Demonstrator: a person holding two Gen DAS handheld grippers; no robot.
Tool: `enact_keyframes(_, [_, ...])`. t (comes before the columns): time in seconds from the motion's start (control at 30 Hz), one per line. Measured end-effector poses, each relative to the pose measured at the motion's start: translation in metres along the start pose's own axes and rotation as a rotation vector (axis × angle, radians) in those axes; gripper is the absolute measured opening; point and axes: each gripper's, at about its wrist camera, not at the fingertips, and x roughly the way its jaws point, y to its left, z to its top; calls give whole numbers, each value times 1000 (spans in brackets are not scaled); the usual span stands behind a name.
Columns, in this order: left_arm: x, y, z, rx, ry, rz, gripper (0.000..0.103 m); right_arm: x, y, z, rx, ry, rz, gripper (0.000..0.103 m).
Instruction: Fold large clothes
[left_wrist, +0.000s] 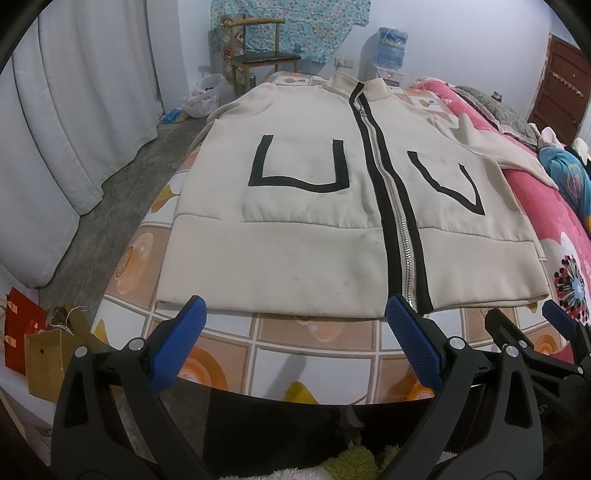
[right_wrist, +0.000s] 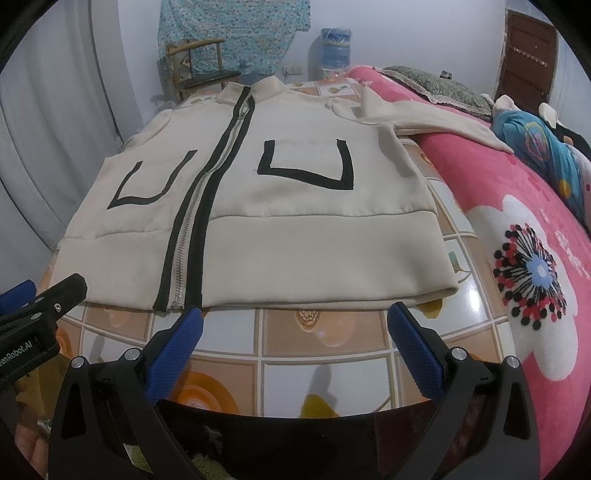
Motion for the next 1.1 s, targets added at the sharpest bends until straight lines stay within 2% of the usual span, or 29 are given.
enact_keyframes(0.4, [0, 2, 0, -2, 1, -1, 95, 1, 1, -2, -13, 5, -5, 97])
enact_keyframes(0.7, [14, 10, -2, -4, 18, -9, 95, 11, 1, -2, -16, 30, -11, 97])
enact_keyframes(0.9, [26, 17, 0, 13, 25, -16, 95, 23, -19, 4, 10, 41, -32, 97])
enact_keyframes(0.97, [32, 25, 0, 19, 23, -44, 95, 25, -34, 9, 35, 33, -62, 97])
enact_keyframes(1.0, [35, 32, 0, 11, 7, -85, 95, 26, -44, 11, 51, 27, -84, 97])
enact_keyframes(1.07, [38, 47, 0, -37, -12, -148, 95, 29, -62, 15, 80, 19, -123, 97])
enact_keyframes(1.1, [41, 54, 1, -61, -6, -153, 95, 31, -69, 16, 89, 18, -133, 97])
